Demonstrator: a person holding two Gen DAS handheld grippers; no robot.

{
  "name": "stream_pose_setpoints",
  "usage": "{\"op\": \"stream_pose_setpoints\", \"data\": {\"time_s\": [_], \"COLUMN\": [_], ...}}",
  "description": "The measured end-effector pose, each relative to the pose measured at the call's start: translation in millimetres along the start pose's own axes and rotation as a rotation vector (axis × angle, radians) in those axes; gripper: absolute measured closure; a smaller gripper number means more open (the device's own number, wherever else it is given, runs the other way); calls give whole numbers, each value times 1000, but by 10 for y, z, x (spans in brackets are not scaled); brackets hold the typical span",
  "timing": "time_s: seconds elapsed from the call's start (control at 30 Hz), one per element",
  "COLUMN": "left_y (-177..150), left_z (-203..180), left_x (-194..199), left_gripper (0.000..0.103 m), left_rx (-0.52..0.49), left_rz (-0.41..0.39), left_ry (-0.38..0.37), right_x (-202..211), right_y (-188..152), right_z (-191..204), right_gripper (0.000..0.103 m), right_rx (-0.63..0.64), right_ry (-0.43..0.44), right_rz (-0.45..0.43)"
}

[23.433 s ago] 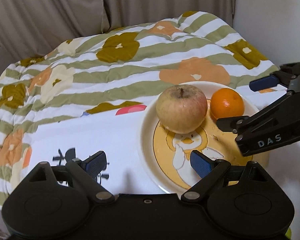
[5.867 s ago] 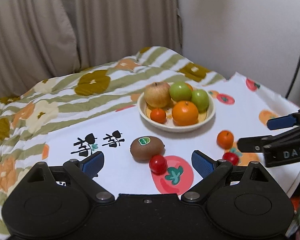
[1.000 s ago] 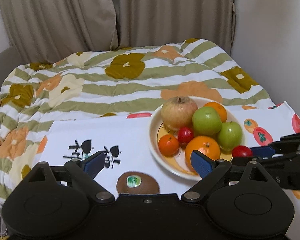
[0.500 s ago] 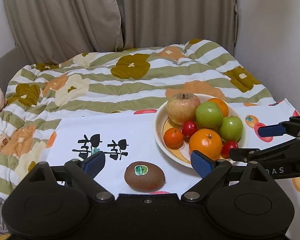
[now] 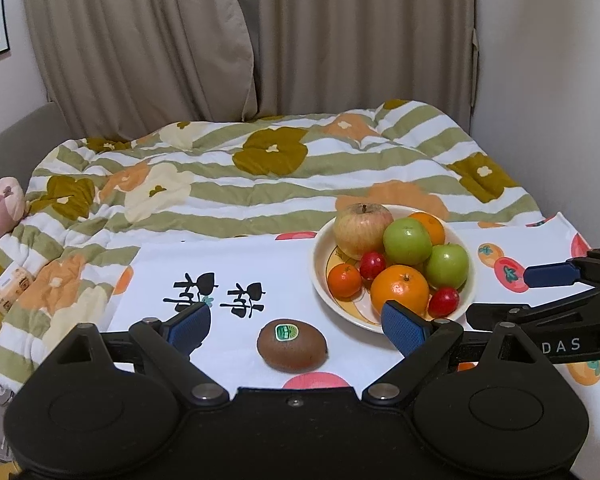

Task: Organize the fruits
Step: 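Move the left tool to the brown kiwi while the right tool moves to the last mandarin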

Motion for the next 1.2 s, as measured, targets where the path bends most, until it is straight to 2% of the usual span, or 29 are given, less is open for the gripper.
{"op": "stream_pose_setpoints", "data": {"time_s": [0.27, 0.33, 0.47, 0.63, 0.93, 1.2], "left_y": [-94, -99, -120, -185, -277, -303], "left_z": [95, 120, 181, 277, 378, 377], "left_x": [105, 114, 128, 128, -251, -727], "left_gripper": [8, 8, 8, 7, 7, 8], "left_rx": [-11, -27, -68, -114, -206, -228], "left_rz": [14, 11, 15, 32, 75, 131], "left_ry": [-52, -78, -138, -210, -279, -277], "right_x": [181, 231, 328, 370, 236, 26], "right_y": [-121, -166, -270, -392, -592, -700], "right_z": [88, 138, 243, 401, 592, 648], "right_gripper": [8, 8, 0, 0, 0, 0], "right_rx": [-47, -72, -129, -230, -365, -416], "right_ry": [-52, -66, -137, -191, -298, -362], "right_rz": [17, 19, 24, 38, 56, 57]}}
Point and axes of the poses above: each gripper's, at about its wrist camera, not at the fingertips, and x roughly against the way its jaws point, z to its left, y to its top, the point moved 8 cm from there along -x, roughly the way its jaws point, and after that the axes turned 12 degrees about x, right-handed, at the moved point
